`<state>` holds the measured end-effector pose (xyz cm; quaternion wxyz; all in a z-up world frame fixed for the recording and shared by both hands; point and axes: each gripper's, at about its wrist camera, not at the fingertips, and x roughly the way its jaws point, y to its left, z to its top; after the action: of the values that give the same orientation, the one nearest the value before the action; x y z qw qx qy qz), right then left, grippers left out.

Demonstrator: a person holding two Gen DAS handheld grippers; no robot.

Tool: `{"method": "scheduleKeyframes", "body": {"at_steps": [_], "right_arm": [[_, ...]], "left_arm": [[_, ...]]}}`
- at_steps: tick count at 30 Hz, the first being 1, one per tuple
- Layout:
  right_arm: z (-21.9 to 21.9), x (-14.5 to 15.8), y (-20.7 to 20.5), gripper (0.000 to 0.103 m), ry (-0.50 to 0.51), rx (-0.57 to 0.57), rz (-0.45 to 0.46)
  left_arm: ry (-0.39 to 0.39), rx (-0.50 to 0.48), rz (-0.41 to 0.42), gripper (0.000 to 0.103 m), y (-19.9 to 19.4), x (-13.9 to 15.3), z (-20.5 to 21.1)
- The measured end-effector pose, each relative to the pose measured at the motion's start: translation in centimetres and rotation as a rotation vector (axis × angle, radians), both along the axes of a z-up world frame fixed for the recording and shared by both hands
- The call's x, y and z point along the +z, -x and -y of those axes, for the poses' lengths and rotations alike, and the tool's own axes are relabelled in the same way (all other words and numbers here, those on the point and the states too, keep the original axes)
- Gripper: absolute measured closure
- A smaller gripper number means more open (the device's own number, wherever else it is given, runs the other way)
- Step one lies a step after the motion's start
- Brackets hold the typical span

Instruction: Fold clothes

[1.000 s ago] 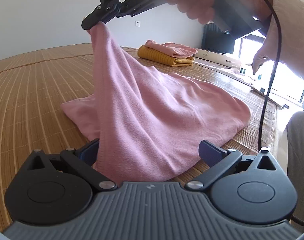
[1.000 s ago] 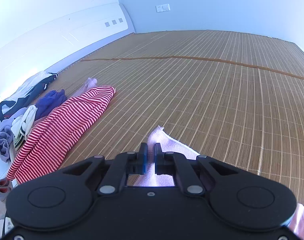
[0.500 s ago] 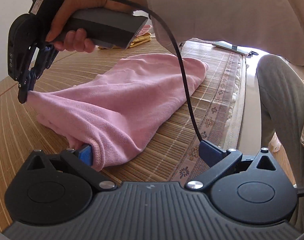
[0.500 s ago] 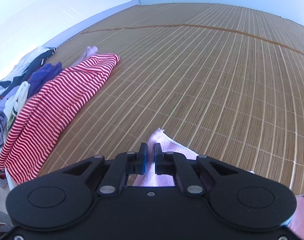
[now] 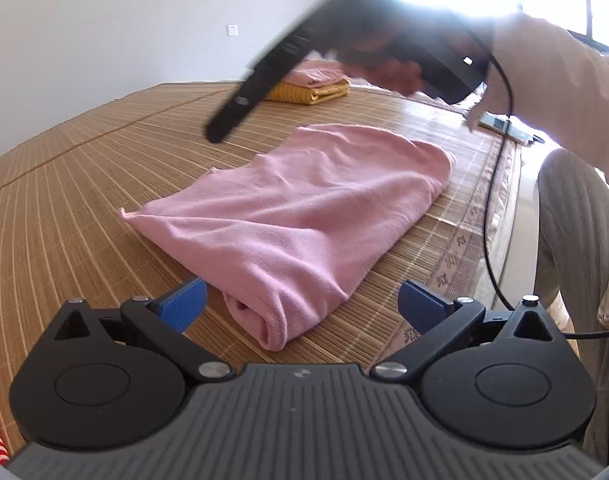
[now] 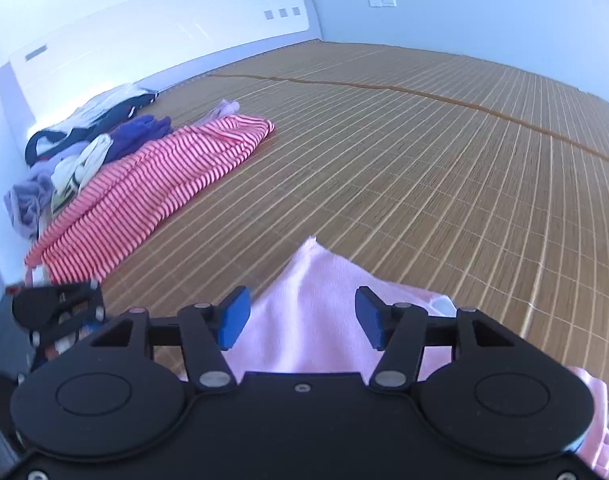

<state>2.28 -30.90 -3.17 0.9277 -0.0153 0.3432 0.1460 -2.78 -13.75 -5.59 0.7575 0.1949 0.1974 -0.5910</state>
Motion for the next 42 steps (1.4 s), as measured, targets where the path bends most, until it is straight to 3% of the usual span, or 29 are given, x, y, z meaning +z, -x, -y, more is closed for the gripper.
{"method": "scheduleKeyframes", "body": {"at_steps": [7,10,13,15,16,17,19,21,24,25,26,29,32,34,38,40,42], "right_arm": [[-1.6,-1.2,10.7,0.047,0.175,0.120,0.132],[-6.2,-3.6,10.9,0.047,0.283,0.148,0.207],[-9.3,-5.3,9.2,0.047,0.377,0.137,0.201],[-10.6,-6.2,8.3,0.060,0.419,0.126,0.202],[-11.3,-6.6,7.9,0.087,0.441,0.123,0.202],[-11.8,-6.7,8.2,0.092,0.472,0.138,0.209],[-12.8,-7.0,8.9,0.092,0.527,0.166,0.220],[-12.4,-6.7,9.4,0.089,0.482,0.171,0.222],[-11.8,-6.2,10.2,0.073,0.415,0.180,0.224],[-11.6,-6.0,10.5,0.055,0.388,0.184,0.223],[-10.8,-5.2,11.3,0.047,0.324,0.202,0.219],[-7.7,-3.3,13.8,0.047,0.178,0.174,0.216],[-3.1,-2.6,15.6,0.046,0.146,0.002,0.224],[-0.2,-2.8,16.0,0.046,0.154,-0.158,0.207],[3.2,-3.8,16.0,0.047,0.135,-0.319,0.203],[4.3,-4.2,15.8,0.047,0.118,-0.349,0.190],[5.3,-4.9,15.7,0.047,0.130,-0.381,0.159]], "left_arm": [[0.208,0.256,-0.162,0.000,-4.2,1.4,-2.3],[0.293,0.357,-0.199,0.000,-5.2,1.9,-3.1],[0.334,0.389,-0.242,0.000,-5.9,2.2,-3.7],[0.333,0.393,-0.238,0.000,-5.8,2.3,-3.7],[0.331,0.391,-0.232,0.000,-5.7,2.4,-3.7],[0.328,0.383,-0.225,0.000,-5.5,2.4,-3.6],[0.324,0.373,-0.218,0.000,-5.2,2.4,-3.3],[0.316,0.344,-0.238,0.000,-5.2,2.3,-2.7],[0.291,0.326,-0.234,0.000,-4.7,2.2,-1.3],[0.292,0.336,-0.221,0.000,-4.5,2.2,-1.0],[0.294,0.345,-0.209,0.000,-4.4,2.2,-0.6],[0.273,0.363,-0.180,0.000,-4.3,2.0,0.1],[0.234,0.364,-0.195,0.000,-4.3,1.3,1.4],[0.175,0.361,-0.157,0.000,-3.7,0.5,2.6],[0.032,0.403,-0.017,0.000,-2.3,-1.7,5.2],[-0.086,0.399,0.061,0.000,-1.9,-2.8,5.7],[-0.139,0.404,0.134,0.000,-1.7,-3.4,5.3]]}}
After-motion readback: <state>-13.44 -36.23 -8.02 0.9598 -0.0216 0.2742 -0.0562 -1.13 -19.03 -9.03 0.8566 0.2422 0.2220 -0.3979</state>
